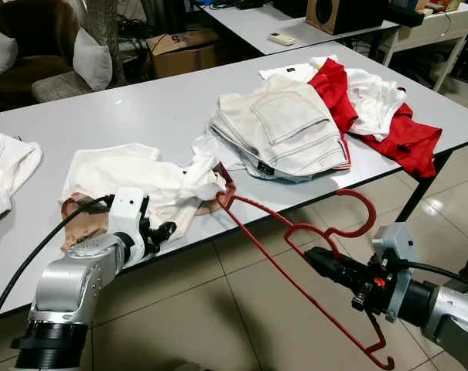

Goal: Hang hanger

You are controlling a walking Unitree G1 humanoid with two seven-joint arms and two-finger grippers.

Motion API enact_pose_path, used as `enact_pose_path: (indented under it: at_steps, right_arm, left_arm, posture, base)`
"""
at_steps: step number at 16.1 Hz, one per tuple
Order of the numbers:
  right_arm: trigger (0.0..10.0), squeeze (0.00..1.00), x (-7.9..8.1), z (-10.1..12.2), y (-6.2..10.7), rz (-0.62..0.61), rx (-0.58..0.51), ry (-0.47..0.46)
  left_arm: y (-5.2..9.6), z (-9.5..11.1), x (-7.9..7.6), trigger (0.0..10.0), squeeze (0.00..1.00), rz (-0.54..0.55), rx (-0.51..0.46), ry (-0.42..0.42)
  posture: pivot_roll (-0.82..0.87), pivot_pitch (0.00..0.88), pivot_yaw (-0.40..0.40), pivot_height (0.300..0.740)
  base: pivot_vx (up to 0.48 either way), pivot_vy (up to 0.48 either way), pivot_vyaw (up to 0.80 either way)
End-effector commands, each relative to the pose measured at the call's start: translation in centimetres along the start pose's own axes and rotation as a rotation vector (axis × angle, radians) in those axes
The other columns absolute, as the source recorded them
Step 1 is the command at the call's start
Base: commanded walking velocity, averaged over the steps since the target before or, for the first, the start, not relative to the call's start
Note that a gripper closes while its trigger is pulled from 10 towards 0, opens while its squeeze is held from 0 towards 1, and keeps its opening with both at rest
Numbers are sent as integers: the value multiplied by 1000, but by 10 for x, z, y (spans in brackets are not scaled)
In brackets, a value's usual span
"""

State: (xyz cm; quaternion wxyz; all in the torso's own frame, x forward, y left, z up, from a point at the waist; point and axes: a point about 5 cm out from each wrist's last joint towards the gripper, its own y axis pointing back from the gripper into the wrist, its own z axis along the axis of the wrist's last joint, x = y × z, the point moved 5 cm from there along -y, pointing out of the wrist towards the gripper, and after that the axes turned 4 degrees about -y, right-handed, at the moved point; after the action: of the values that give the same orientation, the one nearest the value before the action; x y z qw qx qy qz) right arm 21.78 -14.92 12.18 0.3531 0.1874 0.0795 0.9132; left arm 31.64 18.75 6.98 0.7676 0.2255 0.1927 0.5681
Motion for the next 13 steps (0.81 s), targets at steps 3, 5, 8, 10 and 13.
enact_pose_path:
  at_steps: [3,5,8,10,13]
  right_arm:
    - [10000,0,0,3,-2,-1,-10,13]
    - [10000,0,-1,3,-2,-2,-10,14]
    - [10000,0,0,4,-4,13,-11,12]
    - [10000,0,1,3,-9,36,-5,9]
    - [10000,0,-16,9,-19,-9,-48,-2]
  left_arm:
    - [-3,4,0,0,0,5,-9,-15]
    - [-6,4,1,0,0,1,-20,-15]
    - [-4,8,1,0,0,-12,-51,-13]
    - [1,20,-6,0,0,-75,-119,-48]
    - [25,43,-20,0,0,-242,-215,-192]
  posture:
    - [-75,0,117,740]
    - [-73,0,114,740]
    - [-63,0,106,740]
    - [-50,0,98,740]
    - [-23,0,81,740]
  base:
    - [0,0,0]
    - [0,0,0]
    - [0,0,0]
    - [0,0,0]
    - [0,0,0]
